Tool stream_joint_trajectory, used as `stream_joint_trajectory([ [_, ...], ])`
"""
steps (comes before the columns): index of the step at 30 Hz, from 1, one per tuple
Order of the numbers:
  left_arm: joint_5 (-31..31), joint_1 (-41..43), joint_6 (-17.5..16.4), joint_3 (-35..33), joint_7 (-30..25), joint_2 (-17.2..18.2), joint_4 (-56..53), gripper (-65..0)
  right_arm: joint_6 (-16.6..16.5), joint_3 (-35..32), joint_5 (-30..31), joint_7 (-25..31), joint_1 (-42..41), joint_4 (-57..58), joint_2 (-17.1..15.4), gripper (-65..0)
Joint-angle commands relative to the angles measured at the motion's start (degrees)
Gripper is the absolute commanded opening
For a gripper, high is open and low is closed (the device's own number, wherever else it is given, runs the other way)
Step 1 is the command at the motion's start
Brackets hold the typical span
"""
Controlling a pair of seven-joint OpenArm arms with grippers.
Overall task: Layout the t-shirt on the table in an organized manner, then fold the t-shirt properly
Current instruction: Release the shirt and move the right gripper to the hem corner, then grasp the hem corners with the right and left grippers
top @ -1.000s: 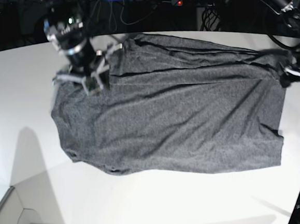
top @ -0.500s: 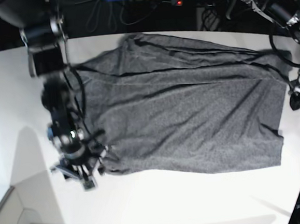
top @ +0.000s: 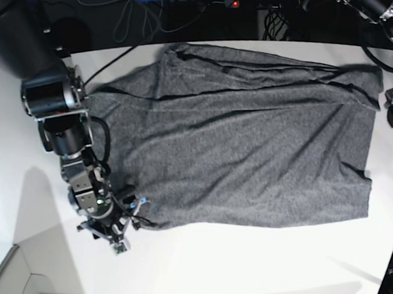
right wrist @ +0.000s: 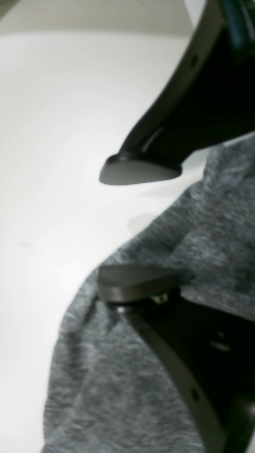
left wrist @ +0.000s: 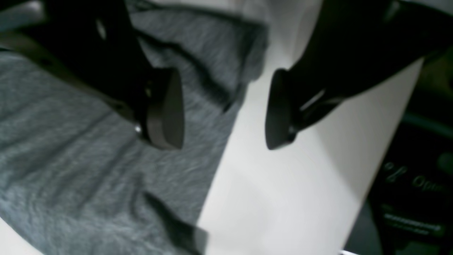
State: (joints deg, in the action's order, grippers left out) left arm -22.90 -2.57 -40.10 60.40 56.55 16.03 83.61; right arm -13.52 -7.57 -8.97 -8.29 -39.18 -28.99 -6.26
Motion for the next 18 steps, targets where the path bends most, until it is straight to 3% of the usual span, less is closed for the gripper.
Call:
stream_joint_trajectory([
  [1, -0.97, -0.99, 0.10, 0.04, -1.30, 1.51, 1.00, -29.4, -0.06, -0.03, 0.31, 1.57, -1.74, -0.24, 0.50, -28.6],
  [8, -0.80, -2.66, 0.10, -0.05, -1.30, 1.68, 1.00, -29.4, -0.06, -0.21, 0.31, 1.83, 1.24, 0.11, 1.47, -31.0],
  [12, 2.10, -4.51, 0.10, -0.05, -1.30, 1.68, 1.18, -29.4, -0.06, -0.21, 0.31, 1.83, 2.48, 0.03, 1.56, -45.3],
  [16, 6.24, -7.50, 0.10, -0.05, -1.30, 1.68, 1.00, -29.4, -0.06, -0.12, 0.31, 1.83, 2.56, 0.03, 1.38, -65.0],
  [18, 8.52, -9.78, 0.10, -0.05, -1.57, 1.68, 1.00, -29.4, -0.06, -0.12, 0.23, 1.57, 2.48, -0.06, 1.03, -65.0],
])
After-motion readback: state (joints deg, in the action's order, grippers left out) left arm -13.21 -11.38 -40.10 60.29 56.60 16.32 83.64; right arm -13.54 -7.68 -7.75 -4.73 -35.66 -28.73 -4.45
